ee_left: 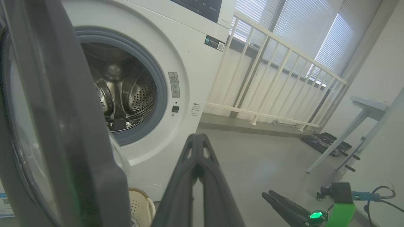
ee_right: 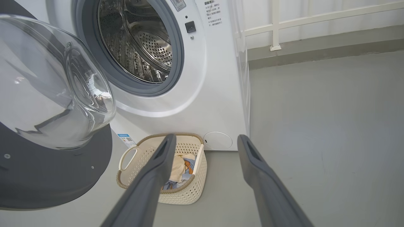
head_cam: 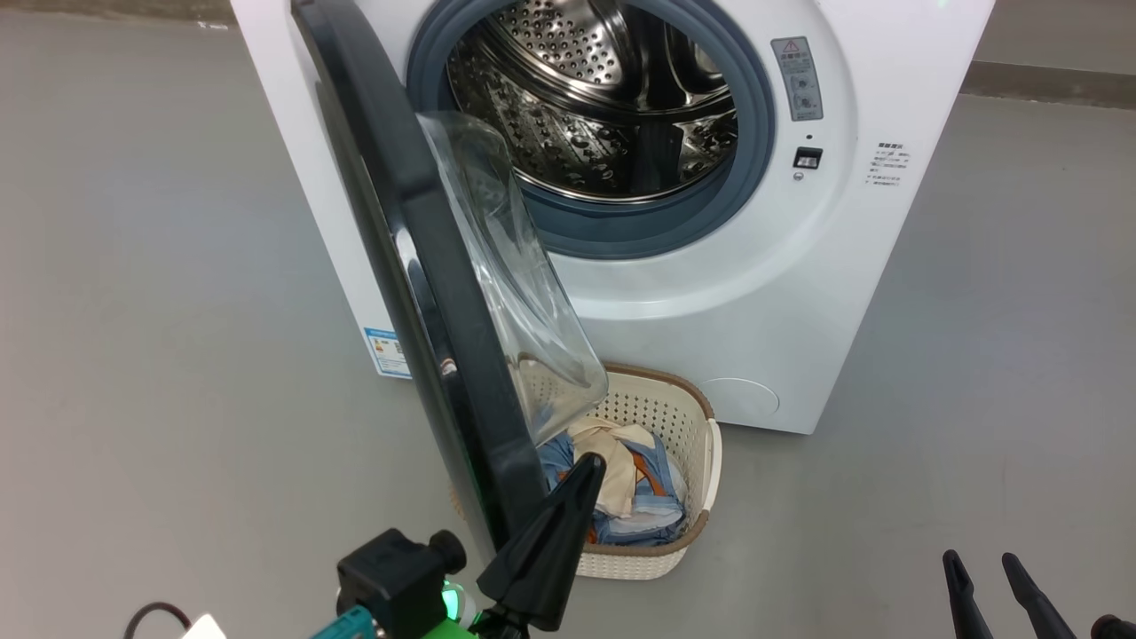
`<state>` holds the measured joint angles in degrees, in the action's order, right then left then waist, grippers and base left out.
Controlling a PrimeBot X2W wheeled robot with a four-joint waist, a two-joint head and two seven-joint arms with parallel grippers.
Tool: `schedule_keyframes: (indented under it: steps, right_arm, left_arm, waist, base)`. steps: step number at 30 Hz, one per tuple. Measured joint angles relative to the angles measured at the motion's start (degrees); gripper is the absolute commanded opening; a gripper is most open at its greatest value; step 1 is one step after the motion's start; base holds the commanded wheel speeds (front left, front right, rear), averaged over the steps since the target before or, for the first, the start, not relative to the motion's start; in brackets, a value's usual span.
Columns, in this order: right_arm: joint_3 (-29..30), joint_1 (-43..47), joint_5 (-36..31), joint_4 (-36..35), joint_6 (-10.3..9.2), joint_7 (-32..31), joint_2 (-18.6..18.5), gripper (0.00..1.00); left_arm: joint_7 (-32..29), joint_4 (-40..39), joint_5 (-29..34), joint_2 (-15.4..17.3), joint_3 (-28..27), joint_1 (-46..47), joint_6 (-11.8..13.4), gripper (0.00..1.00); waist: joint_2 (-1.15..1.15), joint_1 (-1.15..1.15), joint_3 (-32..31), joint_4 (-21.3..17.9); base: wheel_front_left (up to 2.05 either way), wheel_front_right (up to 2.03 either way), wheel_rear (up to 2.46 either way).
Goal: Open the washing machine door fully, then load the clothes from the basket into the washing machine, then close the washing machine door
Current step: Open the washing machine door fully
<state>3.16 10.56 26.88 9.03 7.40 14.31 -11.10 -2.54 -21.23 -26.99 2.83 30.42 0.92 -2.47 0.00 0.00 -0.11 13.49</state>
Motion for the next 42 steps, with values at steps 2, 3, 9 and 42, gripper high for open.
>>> schedule_keyframes:
  steps: [2, 3, 9, 42]
  right_arm:
    - [-0.02, 0.00, 0.00, 0.04, 0.00, 0.00, 0.00, 1.00]
    - [-0.08, 0.00, 0.00, 0.05, 0.00, 0.00, -0.02, 1.00]
    - [-0.45, -0.04, 0.01, 0.29, 0.00, 0.00, -0.14, 1.00]
    - [-0.65, -0.20, 0.35, 0.74, 0.00, 0.00, -0.54, 1.00]
  left_arm:
    - [-0.09, 0.91, -0.64, 0.00, 0.04, 0.00, 0.19, 0.00]
    - [-0.47, 1.37, -0.68, 0.00, 0.02, 0.00, 0.19, 0.00]
    - [-1.26, 5.09, -2.69, 0.19, 0.09, 0.01, 0.13, 0.00]
    - [1.96, 13.59, -2.83, 0.18, -0.31, 0.71, 2.81, 0.00]
  waist:
    - [0.00, 0.00, 0.08, 0.27]
    - [0.00, 0.00, 0.11, 0.38]
    - [0.00, 0.00, 0.31, 0.61]
    - [0.00, 0.00, 1.38, 1.05]
  base:
    - [0.00, 0.00, 0.00]
    - [0.00, 0.00, 0.00]
    - [0.00, 0.00, 0.00]
    - [0.00, 0.00, 0.00]
